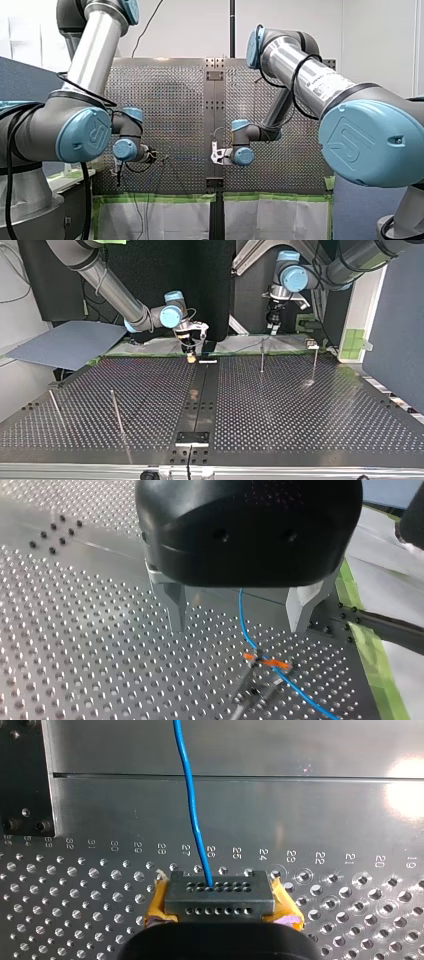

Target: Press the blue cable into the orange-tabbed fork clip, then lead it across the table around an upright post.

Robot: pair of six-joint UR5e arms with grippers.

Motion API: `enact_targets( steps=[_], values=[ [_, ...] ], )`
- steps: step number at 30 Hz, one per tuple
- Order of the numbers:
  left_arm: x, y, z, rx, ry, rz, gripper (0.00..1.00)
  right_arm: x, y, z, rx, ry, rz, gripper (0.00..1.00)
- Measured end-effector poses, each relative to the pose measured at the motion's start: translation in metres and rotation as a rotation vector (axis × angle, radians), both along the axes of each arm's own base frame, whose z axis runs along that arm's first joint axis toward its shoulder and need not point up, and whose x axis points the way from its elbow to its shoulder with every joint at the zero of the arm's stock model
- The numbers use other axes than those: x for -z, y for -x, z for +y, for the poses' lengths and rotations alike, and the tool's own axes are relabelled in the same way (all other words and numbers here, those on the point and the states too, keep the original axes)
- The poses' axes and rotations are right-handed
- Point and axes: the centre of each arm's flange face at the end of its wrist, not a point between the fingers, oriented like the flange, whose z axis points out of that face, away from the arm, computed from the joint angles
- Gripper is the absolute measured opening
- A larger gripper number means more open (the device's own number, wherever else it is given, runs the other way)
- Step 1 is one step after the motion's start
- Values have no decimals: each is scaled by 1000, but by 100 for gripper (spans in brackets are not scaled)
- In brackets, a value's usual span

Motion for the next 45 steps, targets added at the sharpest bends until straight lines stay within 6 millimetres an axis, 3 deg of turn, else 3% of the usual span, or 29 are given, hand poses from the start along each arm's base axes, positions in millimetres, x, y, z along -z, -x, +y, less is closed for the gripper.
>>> enact_targets(
  steps=[7, 29, 45],
  values=[
    [2, 5, -18, 12, -60, -11, 100, 1, 0, 1, -2, -6, 3, 0],
    [62, 1, -23, 13, -55, 6, 100, 2, -1, 3, -7, -5, 12, 0],
    [59, -12, -23, -5, -89, -22, 100, 3, 1, 1, -3, -3, 13, 0]
  ],
)
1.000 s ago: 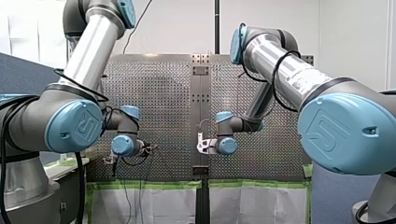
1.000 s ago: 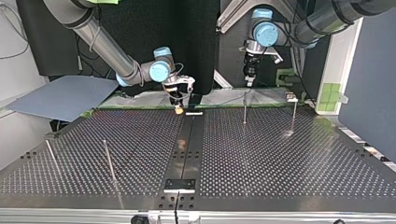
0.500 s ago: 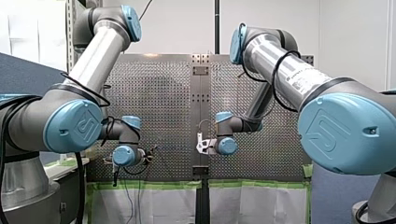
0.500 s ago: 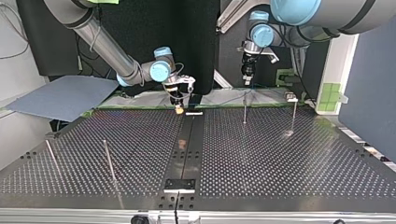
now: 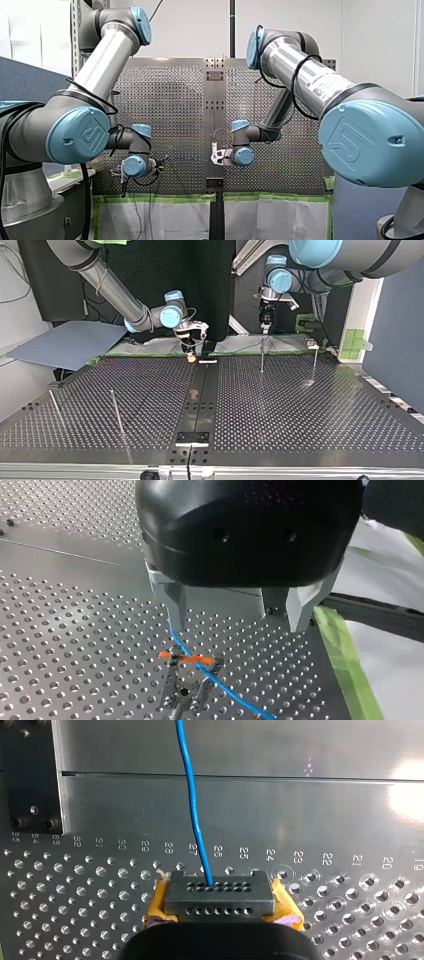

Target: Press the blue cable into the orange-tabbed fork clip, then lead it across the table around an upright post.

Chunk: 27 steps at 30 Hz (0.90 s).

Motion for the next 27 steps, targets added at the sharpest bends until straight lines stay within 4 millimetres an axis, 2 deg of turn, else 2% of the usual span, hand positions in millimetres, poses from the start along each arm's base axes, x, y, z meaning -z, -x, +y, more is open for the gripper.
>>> enact_targets(
  steps=[11, 27],
  values=[
    [-3, -8, 0, -16, -13, -18, 100, 1, 1, -1, 1, 1, 0, 0],
    [-3, -6, -2, -19, -28, -9, 100, 3, 1, 0, 0, -3, 3, 0]
  ],
)
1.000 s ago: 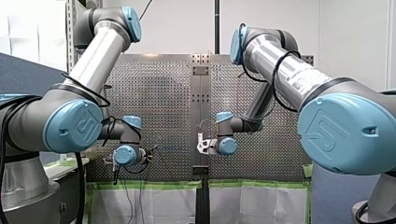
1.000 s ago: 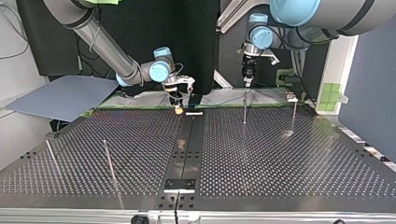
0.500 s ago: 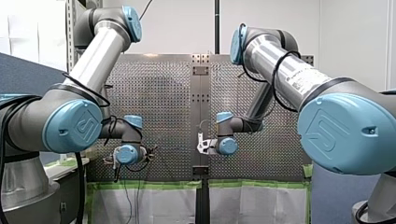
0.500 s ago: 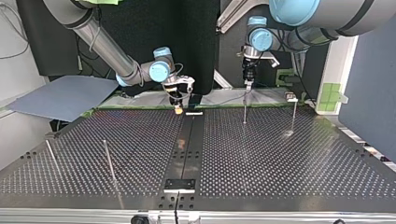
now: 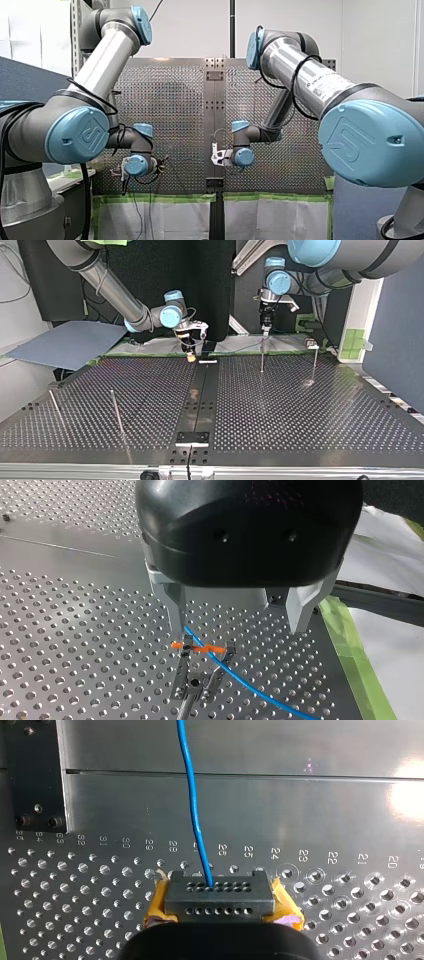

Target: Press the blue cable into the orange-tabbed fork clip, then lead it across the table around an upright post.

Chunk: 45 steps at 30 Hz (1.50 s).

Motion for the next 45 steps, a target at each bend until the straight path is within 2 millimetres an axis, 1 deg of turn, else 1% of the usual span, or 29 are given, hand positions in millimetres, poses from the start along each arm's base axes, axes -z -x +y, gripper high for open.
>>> enact_targets(
  steps=[7, 10, 15, 21, 24, 31, 45],
  values=[
    [0, 0, -1, 2, -1, 1, 100, 1, 0, 0, 0, -1, 1, 0],
    [-1, -3, -3, 8, 13, 7, 100, 2, 0, 0, 0, -2, 1, 0],
    [-3, -9, -13, 36, 15, 22, 100, 2, 0, 0, 0, -2, 2, 0],
    [-2, -4, -24, 78, -1, 61, 100, 3, 1, 0, 1, -2, 2, 0],
    [-3, -5, -28, 76, 3, 59, 100, 3, 1, -1, 3, -2, 2, 0],
    [-9, -13, -36, 49, 6, 45, 100, 3, 2, -2, 6, -2, 1, 0],
    [-24, -37, -55, 16, 66, -9, 100, 5, 4, -2, 6, -5, 3, 0]
  ],
)
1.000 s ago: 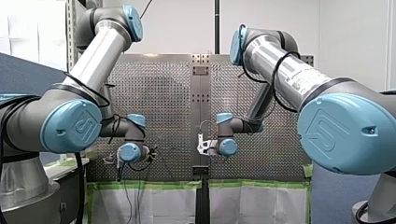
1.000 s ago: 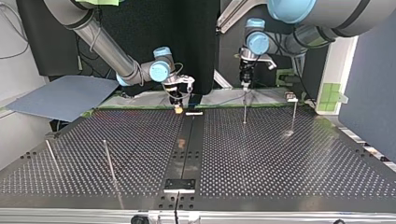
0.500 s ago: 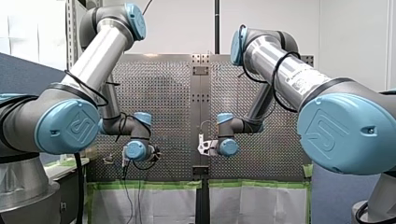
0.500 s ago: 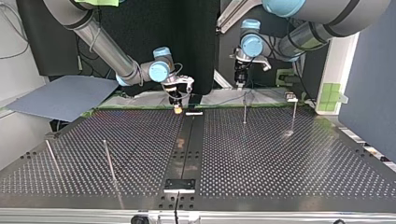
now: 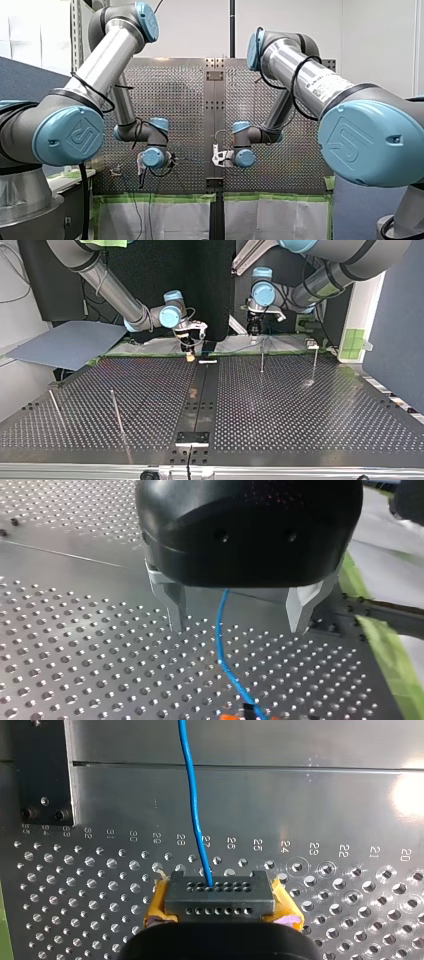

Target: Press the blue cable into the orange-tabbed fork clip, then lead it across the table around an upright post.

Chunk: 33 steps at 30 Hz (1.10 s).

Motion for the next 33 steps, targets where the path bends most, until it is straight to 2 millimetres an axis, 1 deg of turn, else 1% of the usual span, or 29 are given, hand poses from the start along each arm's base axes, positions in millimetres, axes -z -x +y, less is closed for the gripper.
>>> enact_targets(
  steps=[7, 10, 17, 20, 26, 33],
  values=[
    [-6, -14, -6, -12, 50, -21, 100, 1, 0, 0, 0, -1, 1, 0],
    [-1, -19, -9, -16, 61, -9, 100, 1, 0, 1, -1, -2, 1, 0],
    [18, -34, -17, -30, 104, -16, 100, 1, 0, 1, -1, -6, 4, 0],
    [23, -40, -19, -47, 103, -15, 100, 1, 0, 1, -1, -6, 4, 0],
    [17, -56, -23, -71, 98, -31, 100, 1, 0, 1, 0, -5, 3, 0],
    [15, -59, -23, -83, 61, -28, 100, 1, 0, 0, 1, -2, 2, 0]
  ],
)
